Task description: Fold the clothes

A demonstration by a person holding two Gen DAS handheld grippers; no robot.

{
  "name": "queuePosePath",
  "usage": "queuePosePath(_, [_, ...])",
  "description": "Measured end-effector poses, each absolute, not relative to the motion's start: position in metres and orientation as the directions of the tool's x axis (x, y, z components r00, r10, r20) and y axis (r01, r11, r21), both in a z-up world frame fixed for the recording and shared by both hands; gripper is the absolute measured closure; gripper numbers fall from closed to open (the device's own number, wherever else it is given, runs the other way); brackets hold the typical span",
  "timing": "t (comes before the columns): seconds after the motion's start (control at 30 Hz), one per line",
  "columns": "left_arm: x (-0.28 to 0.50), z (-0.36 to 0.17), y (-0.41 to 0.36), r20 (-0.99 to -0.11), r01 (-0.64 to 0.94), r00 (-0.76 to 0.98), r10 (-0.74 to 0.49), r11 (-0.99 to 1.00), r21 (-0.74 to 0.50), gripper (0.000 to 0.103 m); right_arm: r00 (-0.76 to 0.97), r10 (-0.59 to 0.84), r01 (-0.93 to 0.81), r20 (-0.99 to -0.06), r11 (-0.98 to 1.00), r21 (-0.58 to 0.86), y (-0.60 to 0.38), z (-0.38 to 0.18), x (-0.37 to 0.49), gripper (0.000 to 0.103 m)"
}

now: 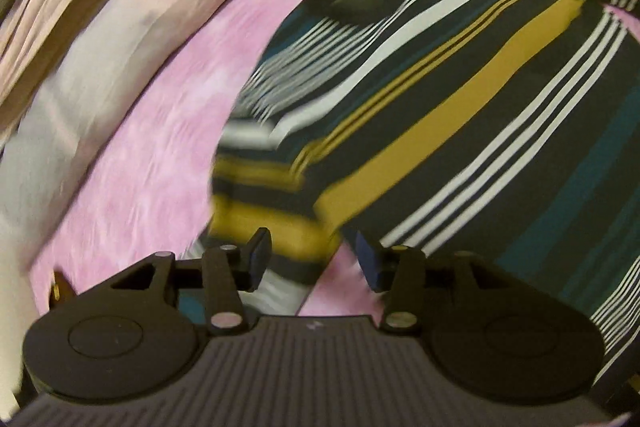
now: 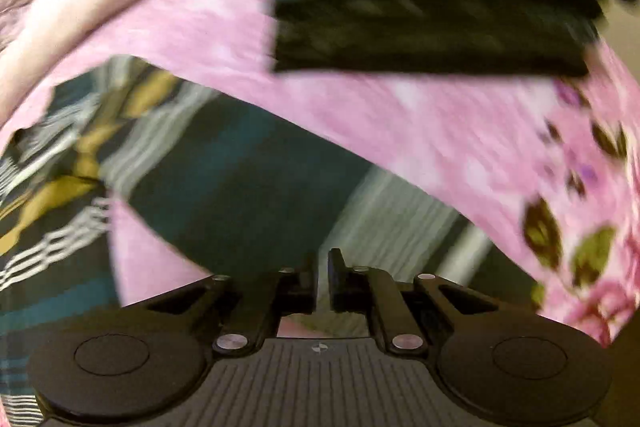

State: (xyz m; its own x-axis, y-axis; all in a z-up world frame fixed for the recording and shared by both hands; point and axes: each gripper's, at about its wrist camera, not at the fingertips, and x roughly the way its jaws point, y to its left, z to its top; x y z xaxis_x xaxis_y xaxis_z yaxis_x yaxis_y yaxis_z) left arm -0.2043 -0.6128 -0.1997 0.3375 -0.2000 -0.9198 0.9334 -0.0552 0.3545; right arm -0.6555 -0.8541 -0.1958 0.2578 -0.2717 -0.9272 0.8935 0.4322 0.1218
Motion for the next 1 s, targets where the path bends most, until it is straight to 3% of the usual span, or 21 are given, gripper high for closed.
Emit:
queuePosePath(0.03, [-0.192, -0.201, -0.601, -0.921, 0.936, 0.336, -0.198, -0.04, 0.35, 0.058, 0.273, -0.299, 0.88, -0.914, 0.463, 0.111, -0.844, -0.187, -0.637, 0.001])
queuePosePath(0.33, [-0.07, -0.219, -0.524, -0.937, 0.971, 0.24, -0.255, 0.068, 0.23, 0.057, 0.368, -0.208, 0.757, -0.906, 0.632, 0.162, -0.733, -0.168, -0.462, 0.001])
queuePosePath(0.6, [-0.005, -0.229, -0.578, -0.9, 0.995, 0.013, -0.436, 0.093, -0.03, 0.057, 0.393, -0.104, 0.611, -0.914, 0.772, 0.175, -0.693, -0.189, -0.303, 0.001])
queuePosePath(0.77, [-0.004, -0.259, -0.622, -0.895, 0.994, -0.068, -0.442, 0.046, -0.098, 0.058, 0.459, -0.109, 0.448, -0.882, 0.886, 0.124, -0.729, -0.202, -0.209, 0.001])
queuePosePath(0.87, [-0.004, -0.28, -0.635, -0.905, 0.99, -0.103, -0.412, 0.05, -0.135, 0.07, 0.483, -0.093, 0.381, -0.871, 0.917, 0.113, -0.764, -0.221, -0.161, 0.002])
queuePosePath(0.9, [-0.004, -0.287, -0.636, -0.906, 0.988, -0.111, -0.408, 0.056, -0.146, 0.079, 0.484, -0.086, 0.371, -0.871, 0.922, 0.115, -0.774, -0.229, -0.146, 0.003])
queuePosePath(0.97, [-0.002, -0.294, -0.632, -0.9, 0.982, -0.129, -0.417, 0.071, -0.174, 0.086, 0.484, -0.056, 0.36, -0.873, 0.922, 0.14, -0.794, -0.248, -0.121, 0.022])
queuePosePath(1.0, [-0.001, -0.295, -0.63, -0.895, 0.979, -0.131, -0.427, 0.084, -0.184, 0.089, 0.48, -0.036, 0.367, -0.877, 0.916, 0.163, -0.802, -0.259, -0.11, 0.023])
